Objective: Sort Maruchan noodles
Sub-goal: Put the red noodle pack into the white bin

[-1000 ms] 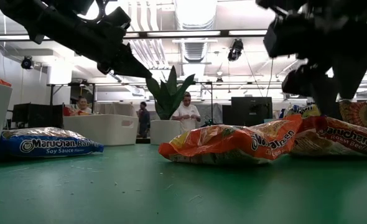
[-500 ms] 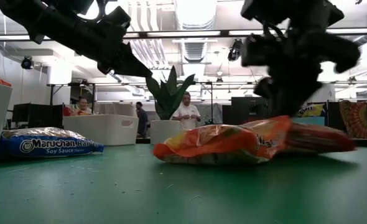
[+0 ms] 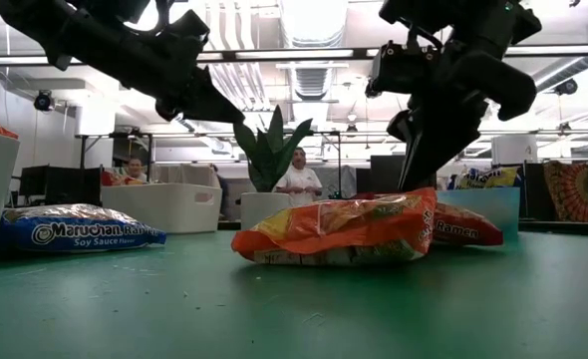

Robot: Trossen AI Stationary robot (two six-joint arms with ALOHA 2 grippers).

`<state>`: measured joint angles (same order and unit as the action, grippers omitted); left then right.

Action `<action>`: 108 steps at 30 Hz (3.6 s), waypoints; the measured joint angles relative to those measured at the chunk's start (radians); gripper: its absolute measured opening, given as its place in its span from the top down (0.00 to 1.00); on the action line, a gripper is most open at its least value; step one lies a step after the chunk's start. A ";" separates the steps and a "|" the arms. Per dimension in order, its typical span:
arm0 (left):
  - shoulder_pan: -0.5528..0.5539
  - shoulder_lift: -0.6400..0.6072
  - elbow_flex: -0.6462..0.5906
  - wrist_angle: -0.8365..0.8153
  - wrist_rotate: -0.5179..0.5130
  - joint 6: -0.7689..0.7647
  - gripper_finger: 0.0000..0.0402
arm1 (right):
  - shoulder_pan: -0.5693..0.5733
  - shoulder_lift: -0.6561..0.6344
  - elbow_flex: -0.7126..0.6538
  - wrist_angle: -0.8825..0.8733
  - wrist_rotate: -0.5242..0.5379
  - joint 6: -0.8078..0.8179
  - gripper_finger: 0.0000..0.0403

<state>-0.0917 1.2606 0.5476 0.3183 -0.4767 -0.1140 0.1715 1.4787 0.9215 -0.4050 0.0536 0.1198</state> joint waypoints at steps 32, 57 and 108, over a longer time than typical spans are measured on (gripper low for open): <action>-0.001 0.000 0.001 0.039 0.018 -0.015 1.00 | 0.001 -0.217 -0.255 0.382 0.054 0.038 0.95; -0.001 0.000 0.001 0.040 0.017 -0.015 1.00 | 0.000 0.136 -0.454 1.081 0.150 0.065 0.95; -0.001 0.000 0.000 0.040 0.016 -0.015 1.00 | -0.020 0.027 -0.452 1.078 0.193 0.088 0.95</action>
<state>-0.0929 1.2606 0.5476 0.3586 -0.4606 -0.1287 0.1511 1.5059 0.4690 0.6730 0.2463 0.2082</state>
